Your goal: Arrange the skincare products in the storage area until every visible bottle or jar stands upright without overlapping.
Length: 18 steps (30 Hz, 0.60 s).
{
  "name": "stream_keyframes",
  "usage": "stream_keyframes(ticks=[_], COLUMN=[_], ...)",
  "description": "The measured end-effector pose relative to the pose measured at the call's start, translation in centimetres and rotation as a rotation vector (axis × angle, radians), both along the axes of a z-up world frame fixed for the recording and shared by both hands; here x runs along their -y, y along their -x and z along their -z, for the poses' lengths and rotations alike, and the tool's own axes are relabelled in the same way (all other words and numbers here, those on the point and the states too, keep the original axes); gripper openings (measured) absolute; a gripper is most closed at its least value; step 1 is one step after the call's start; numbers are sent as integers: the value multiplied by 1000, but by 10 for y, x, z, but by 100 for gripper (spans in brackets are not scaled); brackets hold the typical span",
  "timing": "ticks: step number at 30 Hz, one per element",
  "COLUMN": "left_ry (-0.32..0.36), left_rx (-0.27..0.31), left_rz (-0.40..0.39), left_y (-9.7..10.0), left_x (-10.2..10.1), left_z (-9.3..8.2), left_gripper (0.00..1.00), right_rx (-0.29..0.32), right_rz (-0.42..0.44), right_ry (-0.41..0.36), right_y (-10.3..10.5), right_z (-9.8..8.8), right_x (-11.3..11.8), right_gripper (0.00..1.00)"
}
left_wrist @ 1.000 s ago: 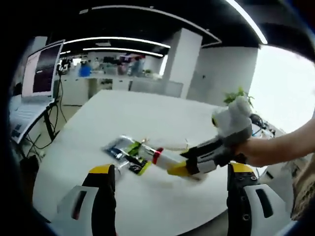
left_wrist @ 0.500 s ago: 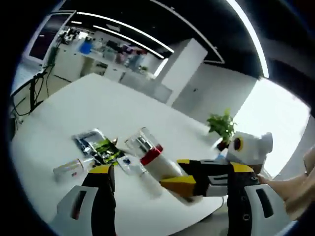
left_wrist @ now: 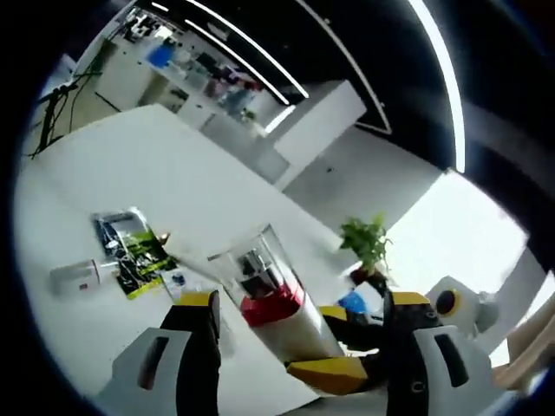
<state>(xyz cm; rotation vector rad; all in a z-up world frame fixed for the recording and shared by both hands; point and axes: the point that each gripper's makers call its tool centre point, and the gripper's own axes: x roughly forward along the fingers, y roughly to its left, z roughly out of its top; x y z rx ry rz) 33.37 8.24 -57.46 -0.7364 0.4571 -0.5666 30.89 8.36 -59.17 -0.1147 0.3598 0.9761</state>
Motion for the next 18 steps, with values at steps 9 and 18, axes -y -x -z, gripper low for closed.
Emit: stream_keyframes(ticks=[9, 18], left_ry=[-20, -45], left_rx=[-21, 43], left_rz=[5, 96], left_y=[3, 1], left_x=[7, 28], left_z=[3, -15], left_gripper=[35, 28], right_rx=[30, 15], right_rz=[14, 52], right_ry=[9, -36], right_y=[8, 7], right_z=[-3, -7], right_x=[10, 29], right_gripper=[28, 29])
